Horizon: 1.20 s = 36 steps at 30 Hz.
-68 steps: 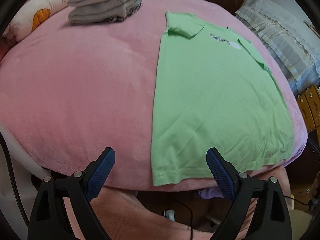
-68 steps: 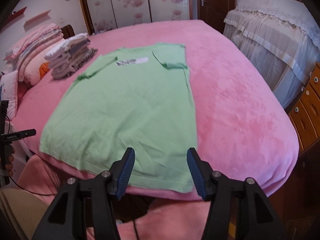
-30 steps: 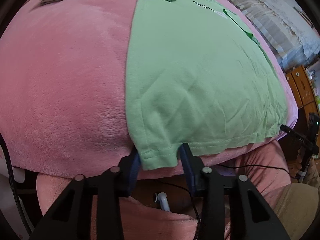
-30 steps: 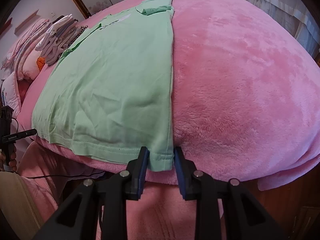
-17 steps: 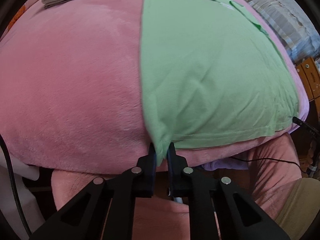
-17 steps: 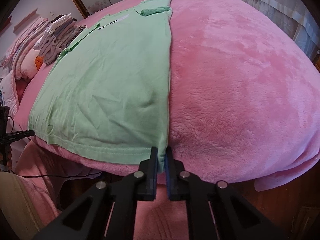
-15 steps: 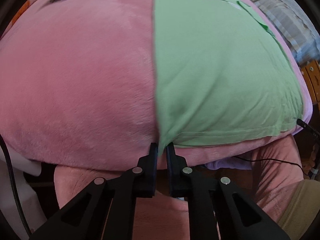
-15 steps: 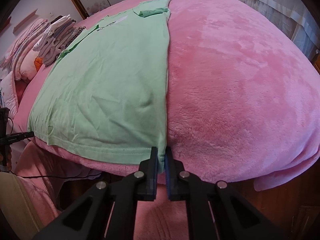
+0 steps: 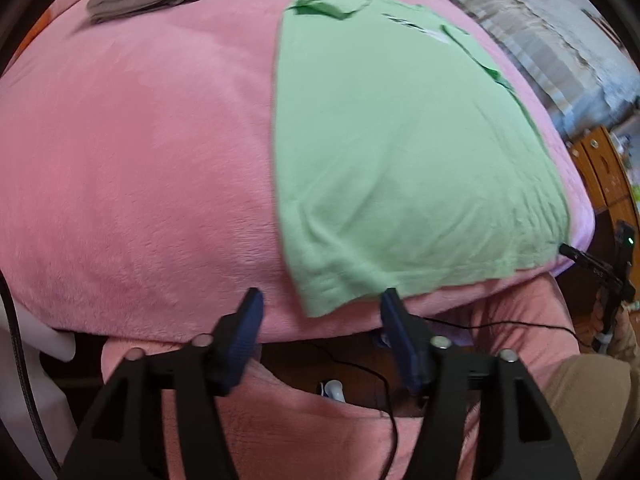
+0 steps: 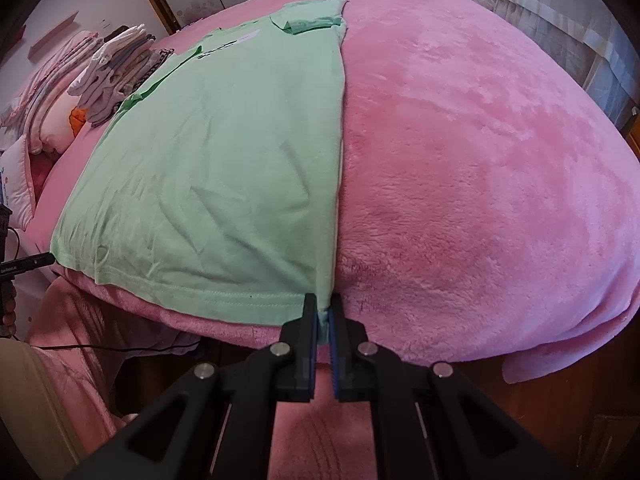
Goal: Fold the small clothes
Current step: 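Lift the hem with both grippers and carry it toward the collar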
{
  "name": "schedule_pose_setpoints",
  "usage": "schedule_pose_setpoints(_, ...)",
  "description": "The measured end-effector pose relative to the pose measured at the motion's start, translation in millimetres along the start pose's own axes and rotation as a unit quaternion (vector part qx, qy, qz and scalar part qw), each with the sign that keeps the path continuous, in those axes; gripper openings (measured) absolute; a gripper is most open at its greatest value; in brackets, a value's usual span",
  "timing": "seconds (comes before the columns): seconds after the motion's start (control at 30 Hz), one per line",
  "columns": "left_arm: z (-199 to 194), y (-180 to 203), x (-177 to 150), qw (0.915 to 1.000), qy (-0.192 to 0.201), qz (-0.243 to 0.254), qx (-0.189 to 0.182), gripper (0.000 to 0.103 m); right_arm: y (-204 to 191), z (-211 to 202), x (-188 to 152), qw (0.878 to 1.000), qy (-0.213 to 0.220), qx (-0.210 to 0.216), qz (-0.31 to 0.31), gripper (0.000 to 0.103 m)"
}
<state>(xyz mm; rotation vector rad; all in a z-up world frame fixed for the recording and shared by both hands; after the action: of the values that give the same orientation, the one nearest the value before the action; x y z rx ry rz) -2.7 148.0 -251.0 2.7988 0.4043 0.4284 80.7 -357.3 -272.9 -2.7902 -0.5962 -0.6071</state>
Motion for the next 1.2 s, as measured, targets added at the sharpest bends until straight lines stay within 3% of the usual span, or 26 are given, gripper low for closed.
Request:
schedule_pose_setpoints(0.2,7.6,1.9,6.1,0.9999,-0.011,0.005,0.0,0.065,-1.8,-0.5,0.8,1.0,0.001,-0.002,-0.006,0.005)
schedule_pose_setpoints(0.4,29.4,-6.6,12.0,0.9977,-0.018,-0.057,-0.032,0.061,2.0,1.6,0.7,1.0,0.003,0.004,0.004,0.005)
schedule_pose_setpoints(0.43,31.7,-6.1,11.3,0.9976,-0.017,-0.058,-0.033,0.056,2.5,1.9,0.9,1.0,0.004,0.005,0.005,0.005)
schedule_pose_setpoints(0.5,35.3,-7.5,9.8,0.998,-0.018,-0.054,-0.027,0.031,3.8,3.1,1.2,1.0,0.005,0.008,0.008,0.005)
schedule_pose_setpoints(0.6,38.0,-16.0,7.9,0.9973,-0.019,-0.066,-0.028,0.014,6.4,5.6,1.3,1.0,0.005,0.014,0.014,0.005)
schedule_pose_setpoints(0.7,38.8,-15.5,6.7,0.9974,-0.019,-0.065,-0.024,0.008,7.2,7.9,1.8,1.0,0.004,0.019,0.019,0.005)
schedule_pose_setpoints(0.83,40.2,-6.7,4.6,0.9986,-0.022,-0.046,-0.011,0.004,4.7,8.4,3.2,1.0,0.002,0.016,0.01,0.004)
schedule_pose_setpoints(1.0,31.7,-11.0,5.4,0.9981,-0.023,-0.053,-0.022,0.003,6.2,-1.6,3.1,0.999,0.007,0.028,0.016,0.003)
schedule_pose_setpoints(1.1,19.5,-10.5,8.2,0.9974,-0.019,-0.06,-0.034,0.003,7.5,-16.3,6.3,0.999,0.017,0.04,0.02,0.003)
schedule_pose_setpoints(1.2,2.0,-3.4,15.7,0.9949,-0.006,-0.074,-0.069,0.002,6.4,-35.7,16.9,0.997,0.035,0.057,0.023,0.003)
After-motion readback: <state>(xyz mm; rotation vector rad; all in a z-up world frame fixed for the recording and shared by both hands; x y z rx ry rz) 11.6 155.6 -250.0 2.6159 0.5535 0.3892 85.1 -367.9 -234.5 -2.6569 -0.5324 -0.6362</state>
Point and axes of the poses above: each gripper's, at about its wrist camera, not at the fingertips, and z roughly the way its jaws point, y to its right, x to its top, the point moved 6 cm from there along z, roughly the way its jaws point, and after that the axes turned 10 degrees about -z, right-handed, at the moved point
